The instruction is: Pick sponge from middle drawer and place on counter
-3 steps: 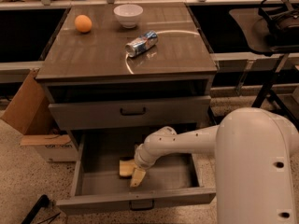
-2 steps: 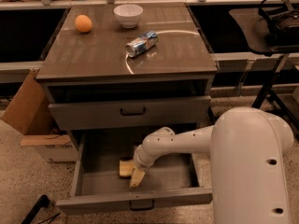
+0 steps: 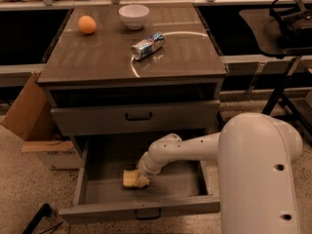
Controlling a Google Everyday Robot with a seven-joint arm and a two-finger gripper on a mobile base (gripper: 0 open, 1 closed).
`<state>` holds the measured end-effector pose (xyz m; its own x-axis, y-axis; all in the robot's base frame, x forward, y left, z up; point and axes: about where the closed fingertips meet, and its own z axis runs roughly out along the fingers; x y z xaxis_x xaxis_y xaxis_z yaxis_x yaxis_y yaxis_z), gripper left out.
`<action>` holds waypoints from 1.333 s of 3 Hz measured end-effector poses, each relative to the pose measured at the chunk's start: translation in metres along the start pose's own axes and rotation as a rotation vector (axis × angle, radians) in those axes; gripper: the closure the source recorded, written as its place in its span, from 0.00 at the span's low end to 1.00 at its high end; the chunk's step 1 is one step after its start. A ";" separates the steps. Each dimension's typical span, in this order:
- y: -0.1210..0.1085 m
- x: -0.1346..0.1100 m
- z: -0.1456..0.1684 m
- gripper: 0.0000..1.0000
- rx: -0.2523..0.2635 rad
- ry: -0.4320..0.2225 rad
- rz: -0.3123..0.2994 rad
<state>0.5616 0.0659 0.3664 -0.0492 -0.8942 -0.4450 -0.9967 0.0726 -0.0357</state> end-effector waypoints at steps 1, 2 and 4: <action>0.002 -0.001 0.009 0.70 -0.017 0.005 -0.003; 0.003 -0.002 0.011 0.94 -0.022 0.003 -0.007; 0.006 -0.005 -0.030 1.00 0.042 -0.073 -0.039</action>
Offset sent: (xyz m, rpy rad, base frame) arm -0.0006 0.0117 -0.0119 0.0027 0.0196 0.0324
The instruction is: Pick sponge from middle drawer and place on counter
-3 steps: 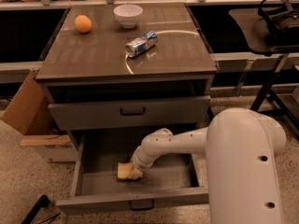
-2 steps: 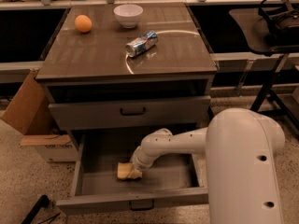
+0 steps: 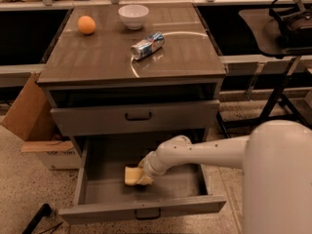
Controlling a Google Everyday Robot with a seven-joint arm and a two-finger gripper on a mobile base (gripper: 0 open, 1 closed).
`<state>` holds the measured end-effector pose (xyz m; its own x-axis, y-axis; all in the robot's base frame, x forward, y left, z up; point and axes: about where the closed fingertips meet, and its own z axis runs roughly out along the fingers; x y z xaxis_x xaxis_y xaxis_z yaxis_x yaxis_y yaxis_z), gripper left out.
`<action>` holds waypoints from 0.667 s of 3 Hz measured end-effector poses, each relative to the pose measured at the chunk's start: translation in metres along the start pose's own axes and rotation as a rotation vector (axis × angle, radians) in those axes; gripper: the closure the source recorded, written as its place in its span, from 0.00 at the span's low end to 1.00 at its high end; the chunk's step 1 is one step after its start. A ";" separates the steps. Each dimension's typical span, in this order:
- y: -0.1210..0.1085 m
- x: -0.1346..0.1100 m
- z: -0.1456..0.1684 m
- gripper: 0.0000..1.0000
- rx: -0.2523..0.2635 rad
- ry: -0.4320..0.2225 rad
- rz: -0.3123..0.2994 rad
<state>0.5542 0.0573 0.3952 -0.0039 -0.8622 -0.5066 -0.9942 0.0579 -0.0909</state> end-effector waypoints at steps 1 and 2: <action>-0.001 -0.007 -0.047 1.00 0.065 -0.079 -0.037; -0.003 -0.006 -0.090 1.00 0.124 -0.142 -0.071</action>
Offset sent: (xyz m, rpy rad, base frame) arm -0.0069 -0.0586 0.1219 0.1924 -0.2144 0.0091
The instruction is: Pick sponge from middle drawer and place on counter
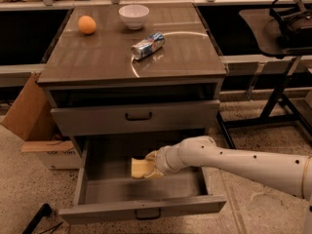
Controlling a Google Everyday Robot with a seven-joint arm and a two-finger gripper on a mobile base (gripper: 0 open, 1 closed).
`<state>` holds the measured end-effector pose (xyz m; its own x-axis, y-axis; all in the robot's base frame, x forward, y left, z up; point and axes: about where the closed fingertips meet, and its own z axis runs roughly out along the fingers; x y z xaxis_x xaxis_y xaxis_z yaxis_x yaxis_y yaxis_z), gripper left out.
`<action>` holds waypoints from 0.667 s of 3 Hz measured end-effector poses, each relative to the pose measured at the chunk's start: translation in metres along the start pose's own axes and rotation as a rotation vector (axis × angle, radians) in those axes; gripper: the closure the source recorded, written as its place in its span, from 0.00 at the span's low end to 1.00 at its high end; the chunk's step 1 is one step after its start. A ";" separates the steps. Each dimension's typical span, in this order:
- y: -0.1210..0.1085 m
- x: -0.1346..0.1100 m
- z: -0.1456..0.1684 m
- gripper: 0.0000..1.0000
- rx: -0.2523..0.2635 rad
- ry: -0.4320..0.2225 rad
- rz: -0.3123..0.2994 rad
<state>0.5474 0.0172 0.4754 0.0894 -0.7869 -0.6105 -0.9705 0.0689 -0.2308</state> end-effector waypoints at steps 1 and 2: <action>0.000 0.000 0.000 1.00 0.000 0.000 0.000; -0.001 -0.009 -0.005 1.00 -0.002 -0.006 -0.027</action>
Offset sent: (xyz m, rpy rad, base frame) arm -0.0005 0.0062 0.0226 -0.0024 -0.0390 0.0456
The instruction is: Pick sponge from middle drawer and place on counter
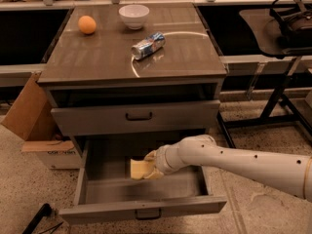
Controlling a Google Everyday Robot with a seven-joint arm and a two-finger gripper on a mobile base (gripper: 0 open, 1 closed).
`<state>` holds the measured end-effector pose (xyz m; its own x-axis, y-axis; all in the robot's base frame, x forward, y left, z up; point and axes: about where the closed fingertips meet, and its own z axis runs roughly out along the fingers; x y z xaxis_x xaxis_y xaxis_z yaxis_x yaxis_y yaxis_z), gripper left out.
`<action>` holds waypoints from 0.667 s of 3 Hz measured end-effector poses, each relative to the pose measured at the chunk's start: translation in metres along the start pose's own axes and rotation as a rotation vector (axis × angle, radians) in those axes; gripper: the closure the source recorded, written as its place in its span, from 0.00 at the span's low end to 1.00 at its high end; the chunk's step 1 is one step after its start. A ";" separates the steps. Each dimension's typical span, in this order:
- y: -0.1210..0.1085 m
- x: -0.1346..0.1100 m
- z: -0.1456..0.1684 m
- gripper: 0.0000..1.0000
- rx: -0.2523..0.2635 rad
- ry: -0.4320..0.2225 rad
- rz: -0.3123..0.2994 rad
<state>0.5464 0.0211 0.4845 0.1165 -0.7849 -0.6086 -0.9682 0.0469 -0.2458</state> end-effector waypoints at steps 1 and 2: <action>-0.001 -0.034 -0.026 1.00 0.018 0.000 -0.093; -0.010 -0.078 -0.060 1.00 0.047 0.009 -0.204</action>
Offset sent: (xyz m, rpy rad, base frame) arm -0.0164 0.0402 0.1782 -0.0928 -0.2965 0.2077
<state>0.5334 0.0448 0.5801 0.3072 -0.7863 -0.5361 -0.9133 -0.0854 -0.3981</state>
